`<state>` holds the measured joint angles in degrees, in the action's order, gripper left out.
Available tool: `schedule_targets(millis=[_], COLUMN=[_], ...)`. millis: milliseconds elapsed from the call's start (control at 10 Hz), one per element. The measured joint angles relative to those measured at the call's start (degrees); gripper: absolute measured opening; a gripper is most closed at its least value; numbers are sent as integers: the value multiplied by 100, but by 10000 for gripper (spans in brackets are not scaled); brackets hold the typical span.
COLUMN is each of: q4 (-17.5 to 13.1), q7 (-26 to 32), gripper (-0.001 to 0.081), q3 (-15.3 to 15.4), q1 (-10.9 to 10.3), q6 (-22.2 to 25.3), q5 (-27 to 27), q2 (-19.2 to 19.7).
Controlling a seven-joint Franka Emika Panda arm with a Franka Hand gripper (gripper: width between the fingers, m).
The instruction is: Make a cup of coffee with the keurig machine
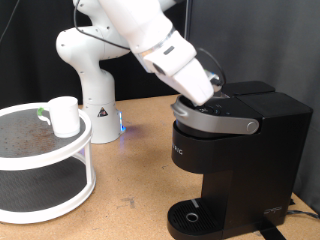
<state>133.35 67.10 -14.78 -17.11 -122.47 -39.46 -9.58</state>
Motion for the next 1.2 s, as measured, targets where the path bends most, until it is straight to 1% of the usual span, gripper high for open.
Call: schedule_targets(millis=[500, 600, 700, 900, 1100, 1200], q4=[43, 52, 91, 301, 350, 341], q7=[60, 61, 61, 180, 228, 223], gripper=[3, 3, 3, 3, 3, 3], q3=[-4, 11, 71, 153, 145, 123], q1=[6, 5, 4, 5, 8, 9], q6=[-104, -171, -323, -896, -950, -868], q5=[-2, 111, 295, 355, 364, 279], q2=[13, 7, -30, -172, -217, -218])
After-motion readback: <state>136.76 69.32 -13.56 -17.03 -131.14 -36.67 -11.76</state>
